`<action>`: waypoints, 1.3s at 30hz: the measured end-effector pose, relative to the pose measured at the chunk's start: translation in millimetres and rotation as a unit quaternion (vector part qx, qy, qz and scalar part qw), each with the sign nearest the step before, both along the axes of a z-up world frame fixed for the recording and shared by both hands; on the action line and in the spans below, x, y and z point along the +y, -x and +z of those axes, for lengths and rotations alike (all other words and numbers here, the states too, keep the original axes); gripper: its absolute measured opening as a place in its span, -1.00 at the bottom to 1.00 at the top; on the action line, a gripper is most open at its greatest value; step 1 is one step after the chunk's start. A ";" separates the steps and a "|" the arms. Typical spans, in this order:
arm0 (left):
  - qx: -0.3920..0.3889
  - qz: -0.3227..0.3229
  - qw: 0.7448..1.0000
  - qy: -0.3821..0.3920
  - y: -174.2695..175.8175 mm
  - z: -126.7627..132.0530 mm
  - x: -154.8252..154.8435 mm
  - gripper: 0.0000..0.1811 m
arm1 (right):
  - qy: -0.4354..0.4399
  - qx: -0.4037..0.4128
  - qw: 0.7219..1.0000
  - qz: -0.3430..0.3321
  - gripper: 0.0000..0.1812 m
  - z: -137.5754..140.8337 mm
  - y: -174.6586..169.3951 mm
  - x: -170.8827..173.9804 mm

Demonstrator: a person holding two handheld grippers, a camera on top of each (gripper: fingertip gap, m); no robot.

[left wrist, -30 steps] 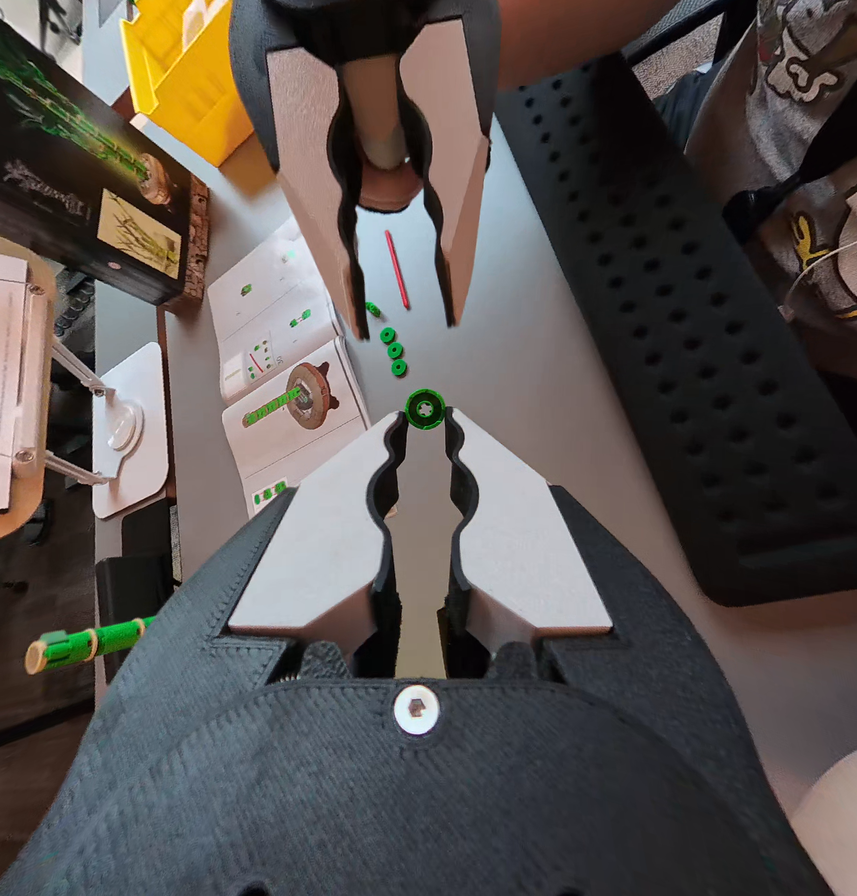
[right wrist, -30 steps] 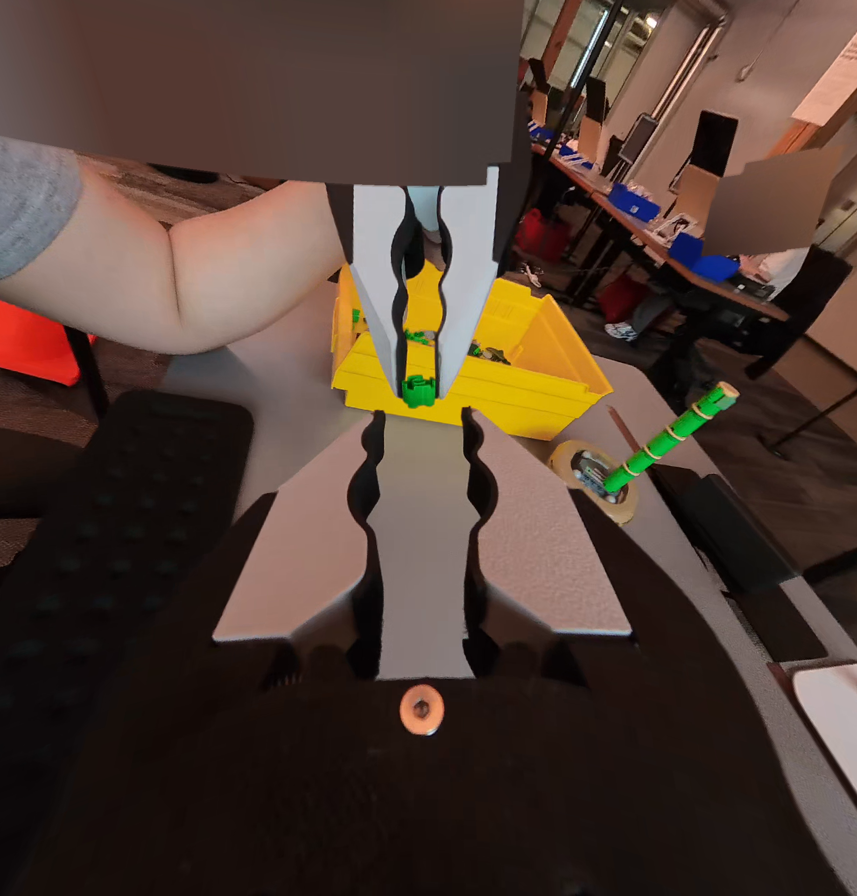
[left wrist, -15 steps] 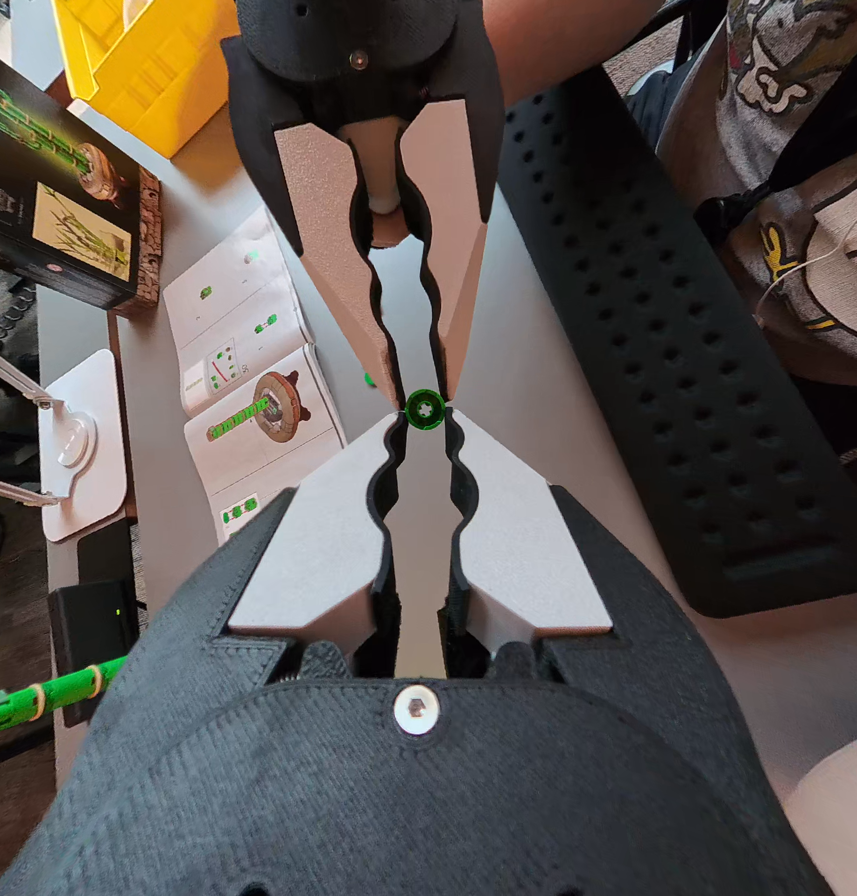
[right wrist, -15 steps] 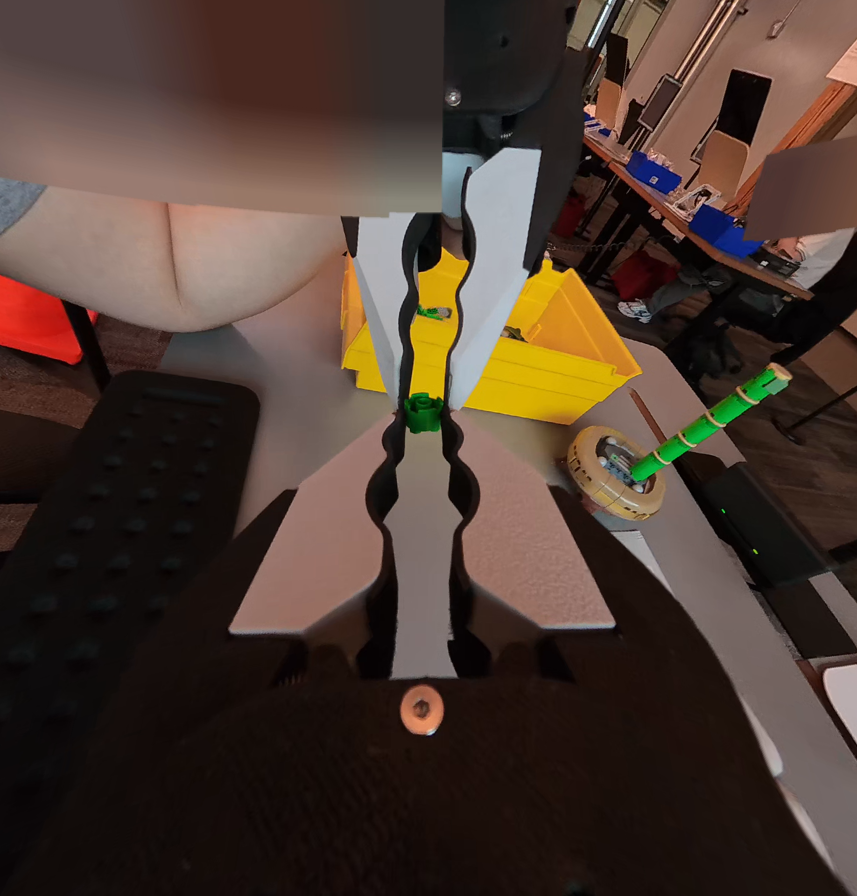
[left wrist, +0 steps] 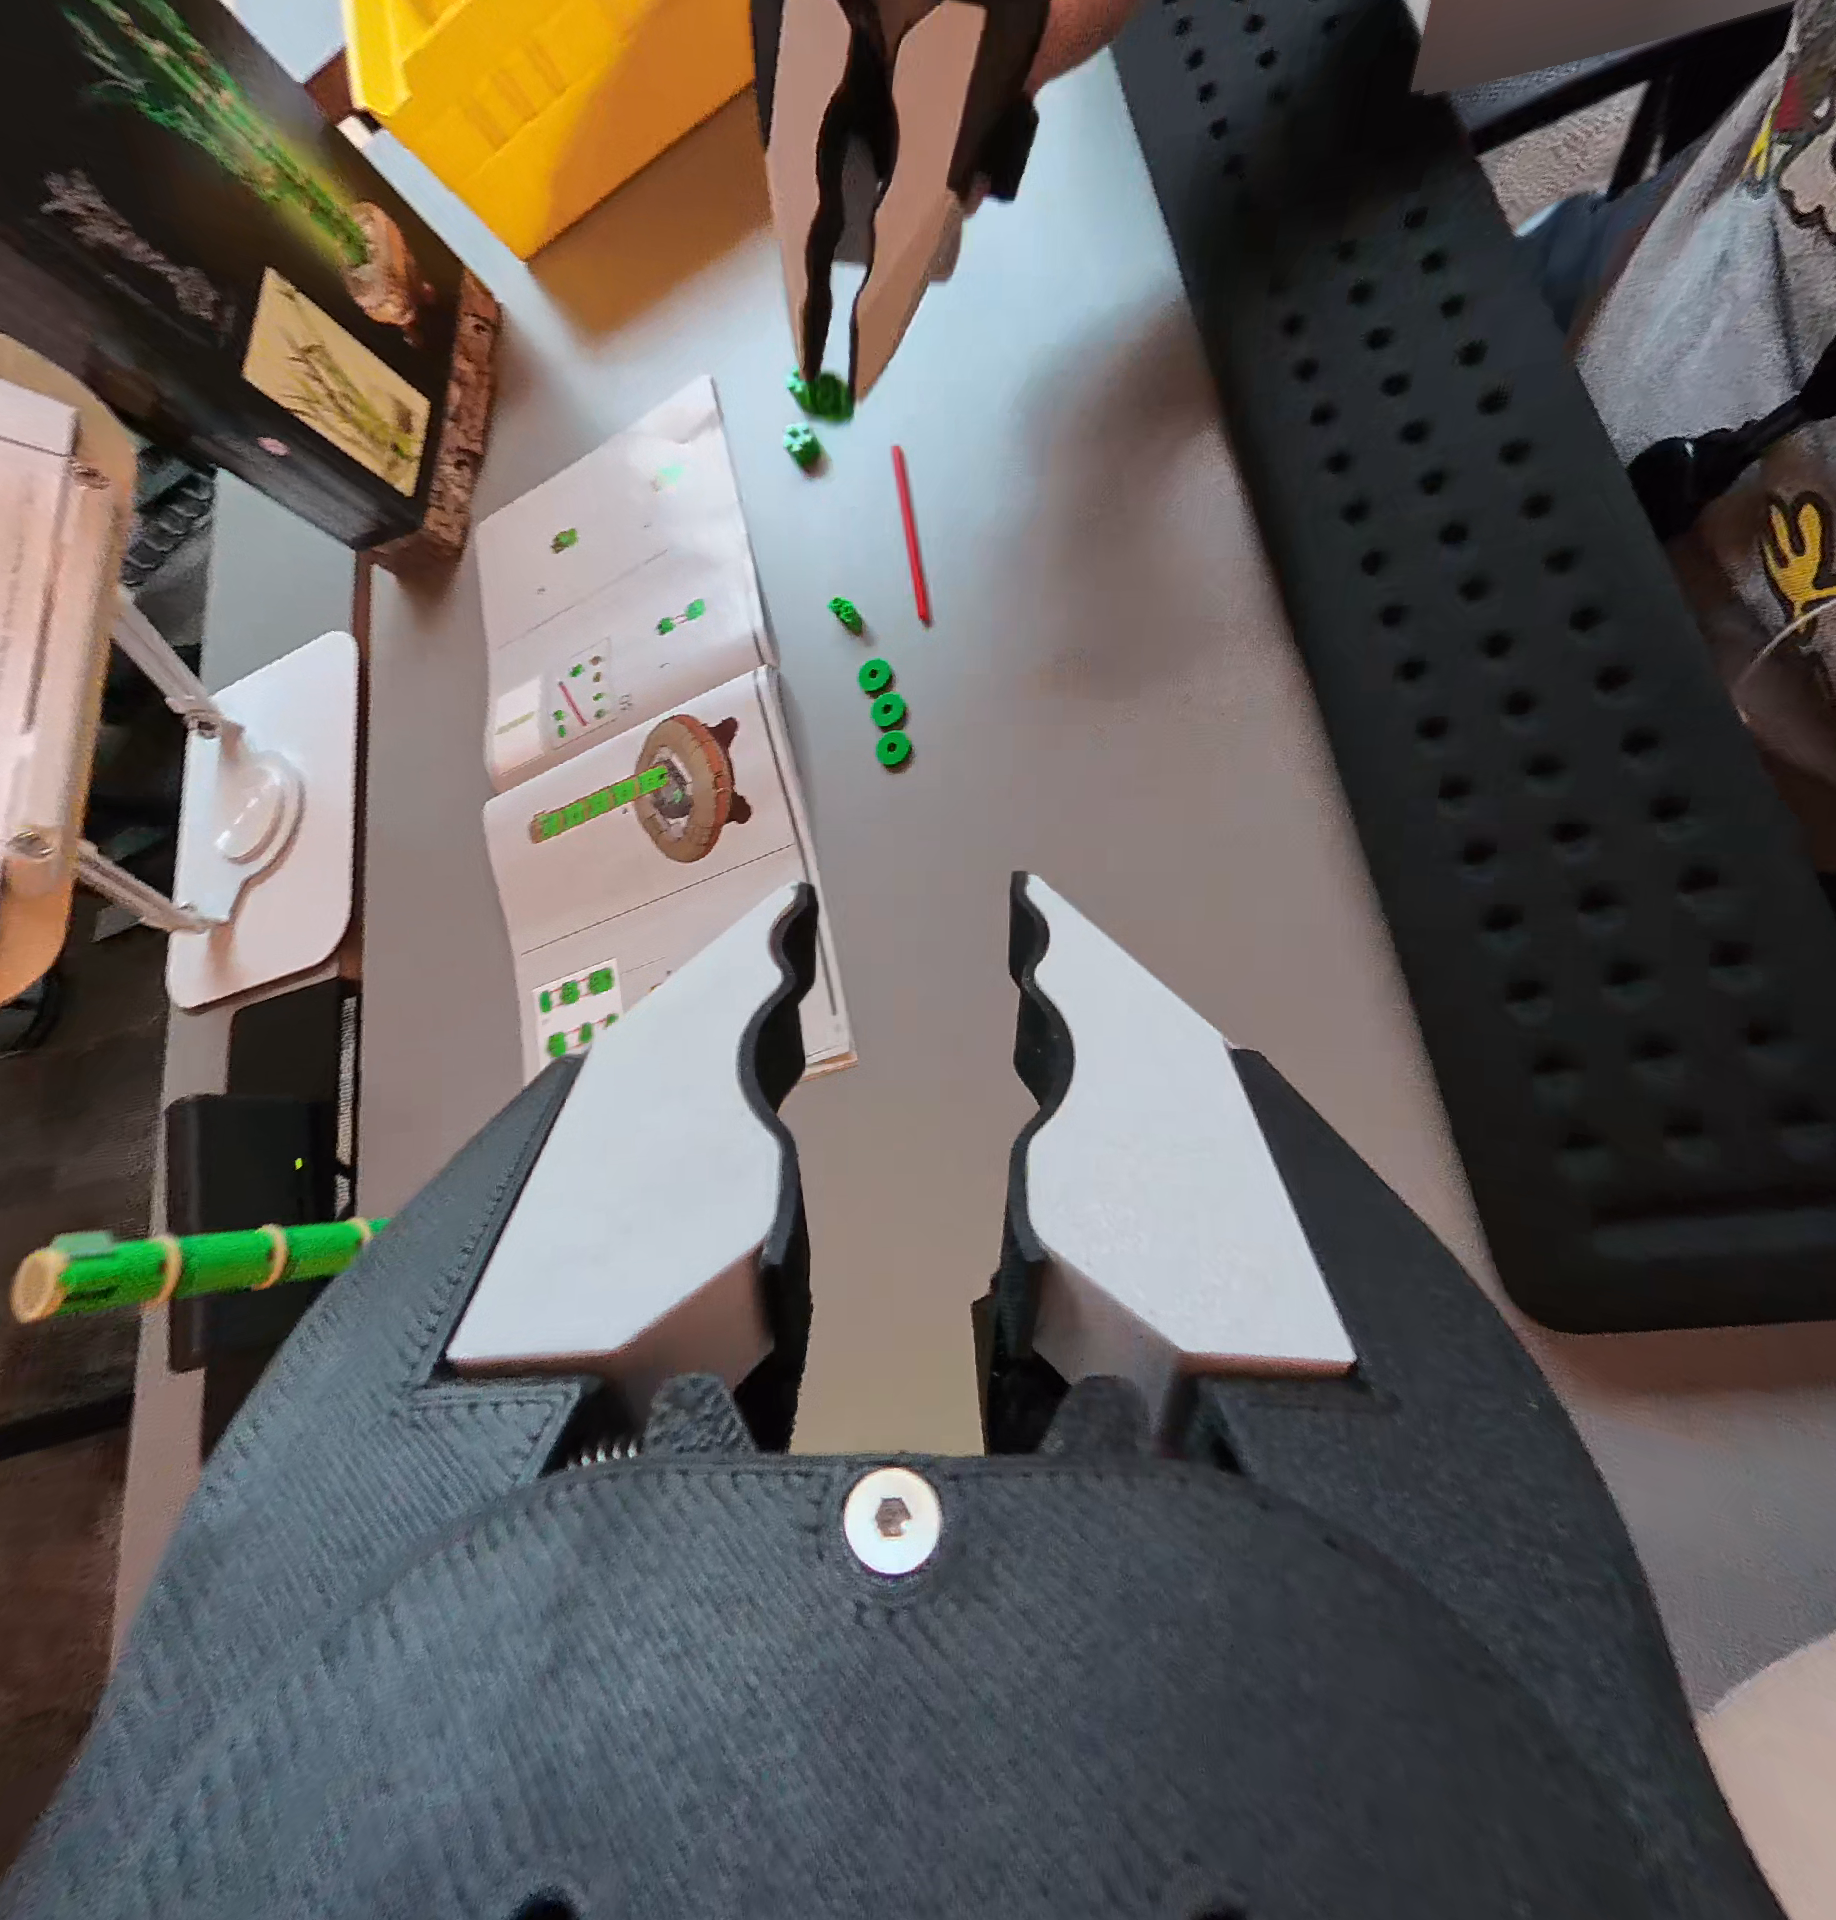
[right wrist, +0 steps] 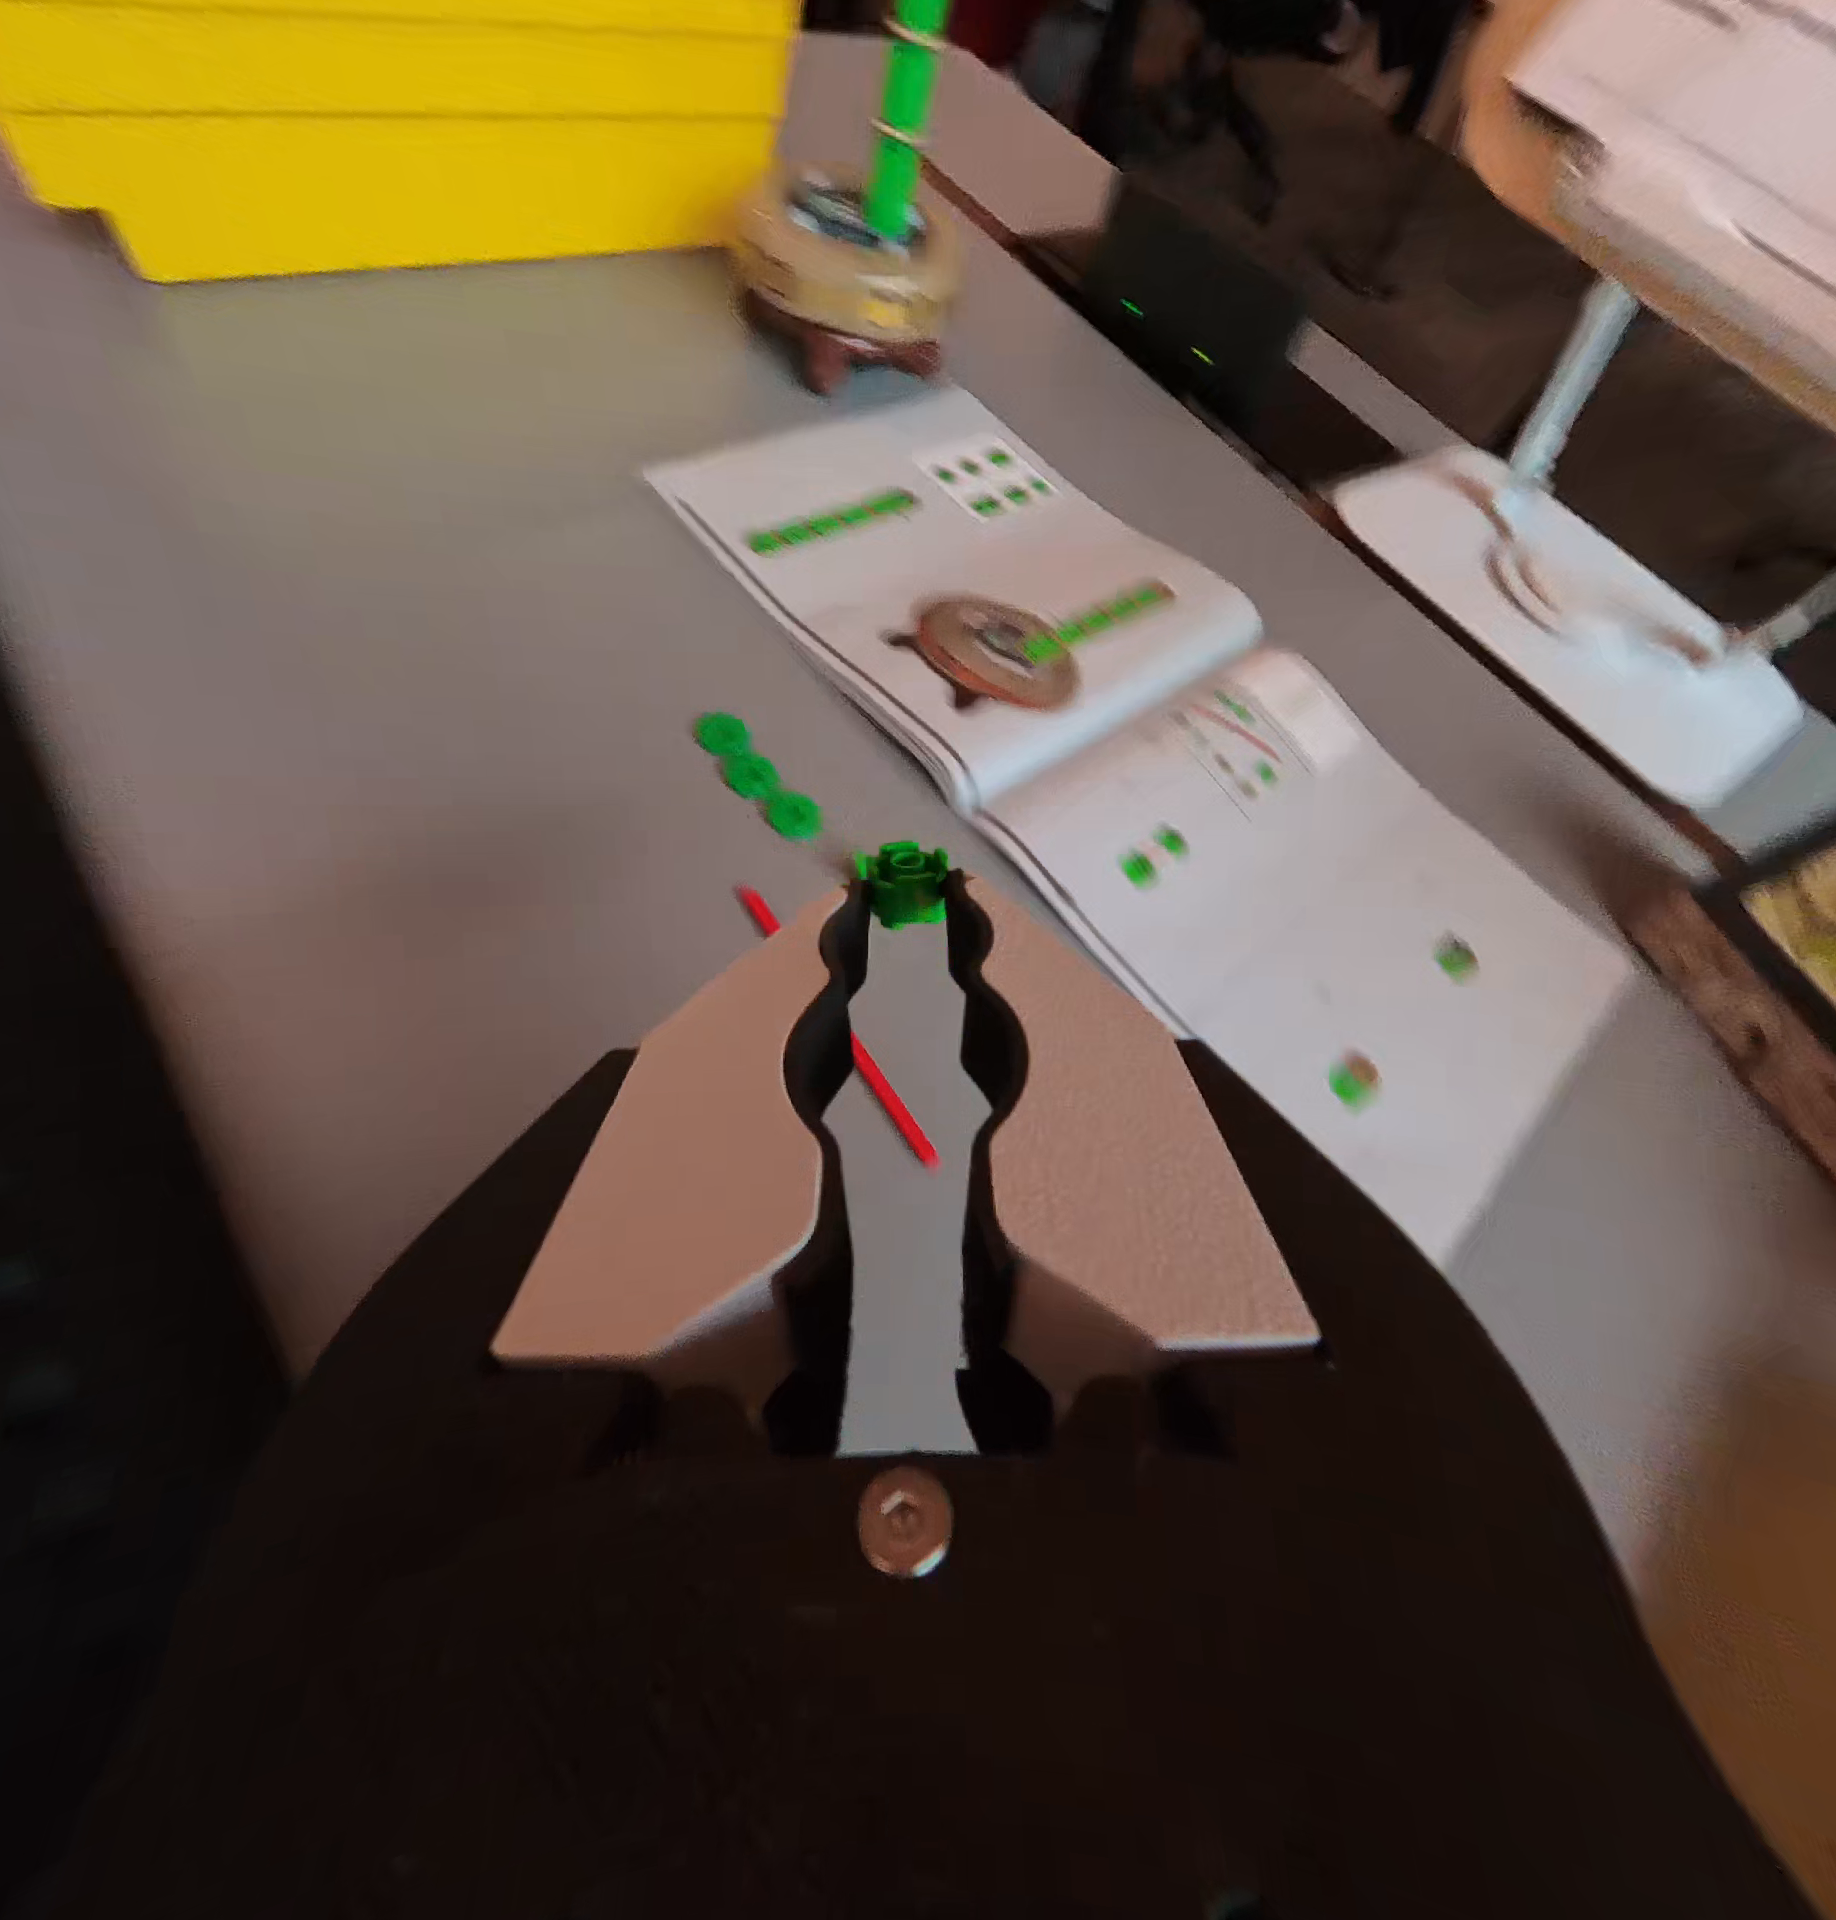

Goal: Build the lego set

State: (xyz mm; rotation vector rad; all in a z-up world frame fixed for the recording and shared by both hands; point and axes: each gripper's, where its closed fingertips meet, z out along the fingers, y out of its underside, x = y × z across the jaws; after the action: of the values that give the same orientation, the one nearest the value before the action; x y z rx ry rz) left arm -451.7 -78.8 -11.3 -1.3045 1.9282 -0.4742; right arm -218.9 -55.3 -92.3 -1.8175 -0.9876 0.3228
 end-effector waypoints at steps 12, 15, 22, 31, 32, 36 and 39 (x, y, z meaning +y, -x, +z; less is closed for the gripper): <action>-0.029 0.035 0.999 -0.023 20.7 18.3 10.5 -0.65 | 0.083 0.009 0.993 -0.084 -0.84 -47.7 -85.3 6.1; -0.028 0.039 0.998 -0.027 22.9 18.6 11.9 -0.66 | 0.093 -0.007 0.993 -0.079 -0.84 -55.4 -84.0 5.9; -0.032 0.045 0.998 -0.031 27.5 21.3 14.4 -0.67 | 0.115 -0.022 0.990 -0.076 -0.84 -69.0 -84.2 1.7; -0.030 0.048 0.998 -0.038 29.9 21.6 15.5 -0.68 | 0.123 -0.013 0.989 -0.081 -0.85 -73.7 -91.1 0.5; -0.030 0.048 0.998 -0.038 30.2 21.9 15.7 -0.68 | 0.123 -0.012 0.989 -0.081 -0.85 -74.1 -91.1 0.7; -0.033 0.055 0.997 -0.041 33.4 23.8 17.8 -0.68 | 0.119 -0.014 0.989 -0.082 -0.85 -74.9 -91.1 3.1; -0.035 0.068 0.996 -0.043 39.6 26.0 22.1 -0.68 | 0.115 -0.018 0.990 -0.084 -0.83 -75.3 -91.8 4.4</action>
State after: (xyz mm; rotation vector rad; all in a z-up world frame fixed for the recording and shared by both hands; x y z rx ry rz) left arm -491.3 -56.7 14.7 -1.3360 1.7683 -0.3604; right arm -127.1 -50.9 -167.5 -2.1086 -0.8413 0.3110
